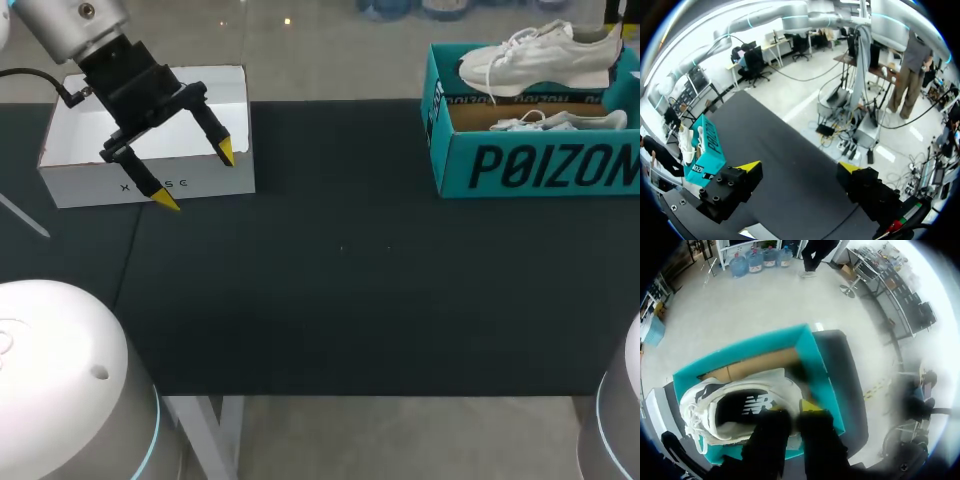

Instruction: Take the shoe out of the shoebox, open the shoe tongue, remove and reinsert the insole, then place the shoe into the shoebox

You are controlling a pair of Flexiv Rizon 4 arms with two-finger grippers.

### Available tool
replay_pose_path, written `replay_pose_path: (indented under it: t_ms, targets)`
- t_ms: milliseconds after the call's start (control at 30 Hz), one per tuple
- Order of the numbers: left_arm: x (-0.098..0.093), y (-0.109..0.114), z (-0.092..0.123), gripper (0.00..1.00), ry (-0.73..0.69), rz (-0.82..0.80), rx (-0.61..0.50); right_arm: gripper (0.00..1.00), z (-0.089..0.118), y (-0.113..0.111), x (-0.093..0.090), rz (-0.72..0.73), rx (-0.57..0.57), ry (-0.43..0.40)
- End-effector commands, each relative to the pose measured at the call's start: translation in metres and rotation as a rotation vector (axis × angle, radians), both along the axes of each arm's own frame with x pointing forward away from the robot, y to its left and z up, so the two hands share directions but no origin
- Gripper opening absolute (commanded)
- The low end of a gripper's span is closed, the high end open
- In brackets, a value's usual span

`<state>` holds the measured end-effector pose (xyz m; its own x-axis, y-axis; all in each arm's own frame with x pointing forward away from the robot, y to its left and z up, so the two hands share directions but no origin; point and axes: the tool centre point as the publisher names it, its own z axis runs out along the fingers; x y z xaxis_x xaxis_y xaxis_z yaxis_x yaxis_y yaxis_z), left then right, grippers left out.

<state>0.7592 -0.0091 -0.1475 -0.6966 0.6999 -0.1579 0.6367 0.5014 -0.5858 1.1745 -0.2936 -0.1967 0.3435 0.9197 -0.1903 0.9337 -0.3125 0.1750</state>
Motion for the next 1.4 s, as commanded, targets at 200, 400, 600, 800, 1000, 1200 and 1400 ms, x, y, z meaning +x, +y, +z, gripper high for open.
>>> replay_pose_path:
  t_ms: [200,400,600,800,1000,1200,1400]
  targets:
    - [0.001,0.0,0.0,1.0,0.001,-0.001,0.003,0.0,-0.019,-0.021,0.014,-0.051,0.033,-0.011]
    - [0.001,0.0,0.0,1.0,0.001,-0.001,0.003,0.0,-0.028,-0.024,0.019,-0.059,0.033,-0.021]
    - [0.001,0.0,0.0,1.0,0.001,-0.001,0.003,0.0,-0.041,-0.024,0.02,-0.066,0.034,-0.022]
    - [0.001,0.0,0.0,1.0,0.001,-0.001,0.003,0.0,-0.054,-0.024,0.025,-0.071,0.031,-0.031]
    - [0.001,0.0,0.0,1.0,0.001,-0.001,0.003,0.0,-0.07,-0.023,0.036,-0.083,0.026,-0.026]
    - [0.001,0.0,0.0,1.0,0.001,-0.001,0.003,0.0,-0.084,-0.02,0.045,-0.083,0.009,-0.027]
    - [0.001,0.0,0.0,1.0,0.001,-0.001,0.003,0.0,-0.099,-0.021,0.048,-0.081,-0.012,-0.041]
